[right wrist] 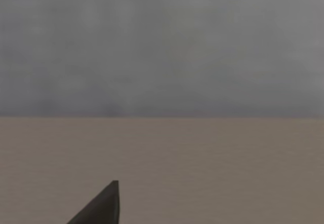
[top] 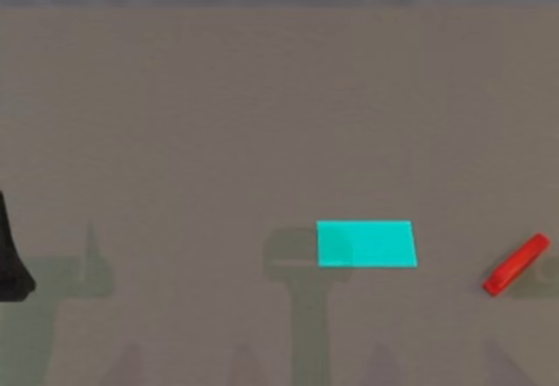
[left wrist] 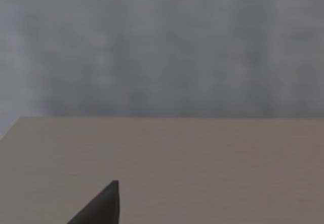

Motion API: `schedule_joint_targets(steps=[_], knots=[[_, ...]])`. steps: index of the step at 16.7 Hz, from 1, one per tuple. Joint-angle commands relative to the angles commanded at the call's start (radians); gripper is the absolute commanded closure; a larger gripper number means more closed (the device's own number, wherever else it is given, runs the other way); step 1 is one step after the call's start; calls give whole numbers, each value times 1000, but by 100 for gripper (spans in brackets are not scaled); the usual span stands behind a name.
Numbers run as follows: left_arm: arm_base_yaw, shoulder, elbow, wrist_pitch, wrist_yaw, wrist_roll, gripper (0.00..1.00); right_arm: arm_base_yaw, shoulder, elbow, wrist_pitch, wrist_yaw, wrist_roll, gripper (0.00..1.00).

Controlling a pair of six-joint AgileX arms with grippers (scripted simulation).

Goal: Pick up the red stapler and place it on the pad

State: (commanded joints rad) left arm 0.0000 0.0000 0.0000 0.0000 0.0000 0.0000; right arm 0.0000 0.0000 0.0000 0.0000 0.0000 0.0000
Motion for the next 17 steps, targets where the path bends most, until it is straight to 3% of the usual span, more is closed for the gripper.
schedule_joint_targets(steps=[4,7,17], knots=[[0,0,0,0,0,0,0,7,32,31,-26,-2,27,0],[0,0,0,0,0,0,0,28,159,145,-121,-4,127,0],[0,0,0,0,0,0,0,140,1078,774,-678,0,684,0]])
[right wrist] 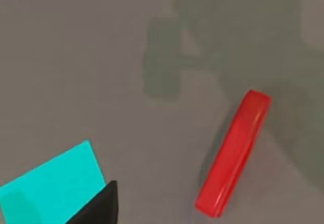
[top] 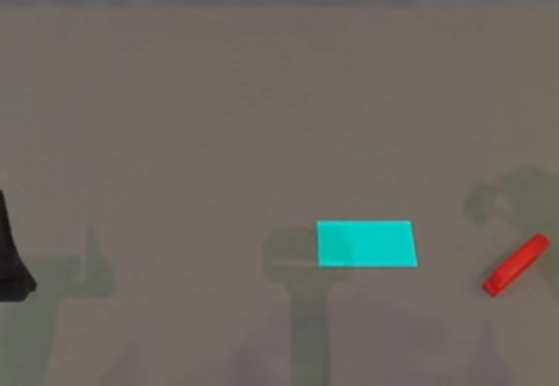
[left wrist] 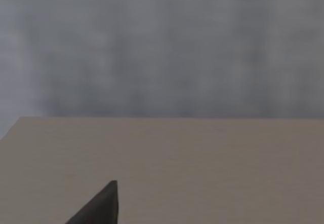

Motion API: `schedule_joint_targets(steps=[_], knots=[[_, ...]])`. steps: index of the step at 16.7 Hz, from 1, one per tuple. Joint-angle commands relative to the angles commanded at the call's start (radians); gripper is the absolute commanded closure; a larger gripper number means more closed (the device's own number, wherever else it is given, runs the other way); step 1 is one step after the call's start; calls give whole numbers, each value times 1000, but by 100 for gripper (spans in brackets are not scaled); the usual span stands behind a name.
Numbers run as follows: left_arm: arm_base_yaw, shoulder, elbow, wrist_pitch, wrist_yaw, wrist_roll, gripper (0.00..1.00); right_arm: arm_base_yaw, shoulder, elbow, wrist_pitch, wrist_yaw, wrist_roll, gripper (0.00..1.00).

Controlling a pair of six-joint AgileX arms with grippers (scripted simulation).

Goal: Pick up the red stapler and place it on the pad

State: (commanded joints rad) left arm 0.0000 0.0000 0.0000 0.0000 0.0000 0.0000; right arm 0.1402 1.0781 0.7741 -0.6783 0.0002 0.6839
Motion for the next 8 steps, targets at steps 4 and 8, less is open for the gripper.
schedule_joint_targets(steps=[4,8], knots=[[0,0,0,0,0,0,0,43,324,236,-210,1,211,0],[0,0,0,0,0,0,0,73,561,413,-357,-1,365,0]])
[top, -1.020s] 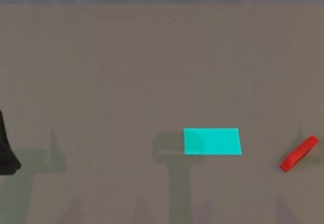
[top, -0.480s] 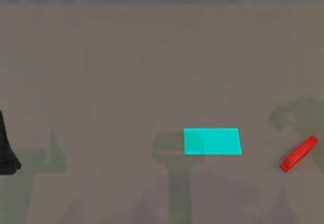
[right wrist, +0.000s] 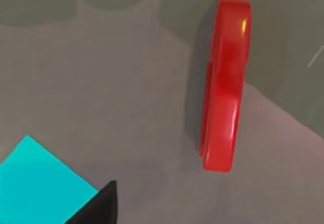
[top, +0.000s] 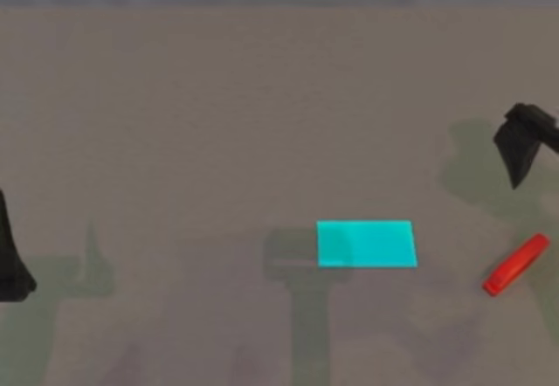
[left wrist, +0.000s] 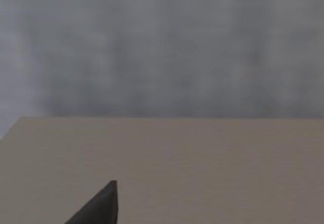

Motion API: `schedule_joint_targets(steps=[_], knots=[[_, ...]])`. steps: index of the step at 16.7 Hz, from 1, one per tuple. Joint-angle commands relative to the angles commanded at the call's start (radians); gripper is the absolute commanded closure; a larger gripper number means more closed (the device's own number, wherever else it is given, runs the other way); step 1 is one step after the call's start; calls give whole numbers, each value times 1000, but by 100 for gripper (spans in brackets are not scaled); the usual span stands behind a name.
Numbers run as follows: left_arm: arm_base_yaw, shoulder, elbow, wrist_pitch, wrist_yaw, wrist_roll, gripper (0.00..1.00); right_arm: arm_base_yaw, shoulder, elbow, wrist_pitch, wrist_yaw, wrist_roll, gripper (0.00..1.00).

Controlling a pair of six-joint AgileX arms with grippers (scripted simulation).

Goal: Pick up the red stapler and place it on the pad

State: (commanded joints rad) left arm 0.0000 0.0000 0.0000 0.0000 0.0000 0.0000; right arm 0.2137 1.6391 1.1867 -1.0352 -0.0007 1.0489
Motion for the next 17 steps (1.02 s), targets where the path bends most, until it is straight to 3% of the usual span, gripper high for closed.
schedule_joint_targets(steps=[10,17], knots=[[0,0,0,0,0,0,0,9,99,64,-42,-2,64,0],[0,0,0,0,0,0,0,15,219,-101,249,-2,69,0]])
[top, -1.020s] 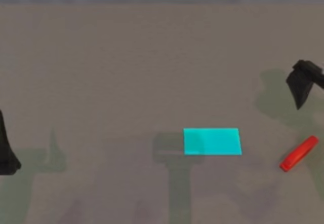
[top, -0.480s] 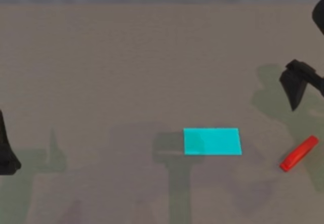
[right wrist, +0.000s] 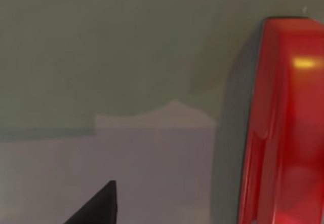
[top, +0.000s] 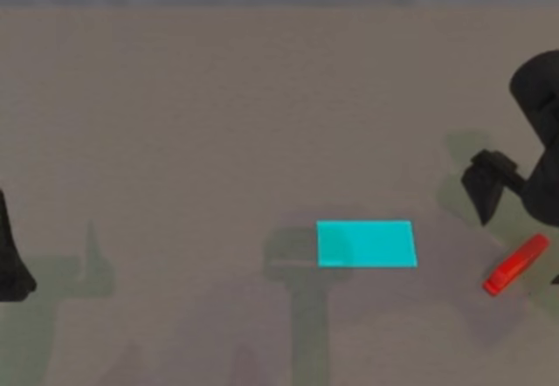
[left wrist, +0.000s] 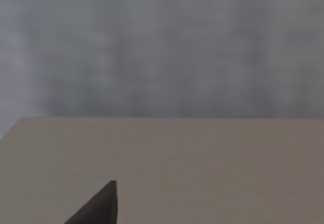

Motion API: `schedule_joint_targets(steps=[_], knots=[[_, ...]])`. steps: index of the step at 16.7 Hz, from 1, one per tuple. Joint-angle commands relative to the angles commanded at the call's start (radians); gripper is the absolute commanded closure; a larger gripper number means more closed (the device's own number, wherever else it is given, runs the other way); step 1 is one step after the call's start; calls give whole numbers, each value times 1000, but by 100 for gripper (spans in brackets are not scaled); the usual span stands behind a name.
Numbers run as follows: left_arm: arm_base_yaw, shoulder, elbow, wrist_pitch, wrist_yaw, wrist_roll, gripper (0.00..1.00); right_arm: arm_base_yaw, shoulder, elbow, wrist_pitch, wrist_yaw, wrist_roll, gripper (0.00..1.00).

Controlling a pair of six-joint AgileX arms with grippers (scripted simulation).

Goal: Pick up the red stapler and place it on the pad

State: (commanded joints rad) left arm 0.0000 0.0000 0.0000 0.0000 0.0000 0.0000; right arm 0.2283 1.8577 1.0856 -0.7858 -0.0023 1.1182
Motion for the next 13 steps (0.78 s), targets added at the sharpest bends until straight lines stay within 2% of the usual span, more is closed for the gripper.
schedule_joint_targets(steps=[3,7,13], knots=[[0,0,0,0,0,0,0,2,36,-47,77,0,3,0],[0,0,0,0,0,0,0,2,38,-50,82,0,3,0],[0,0,0,0,0,0,0,2,38,-50,82,0,3,45]])
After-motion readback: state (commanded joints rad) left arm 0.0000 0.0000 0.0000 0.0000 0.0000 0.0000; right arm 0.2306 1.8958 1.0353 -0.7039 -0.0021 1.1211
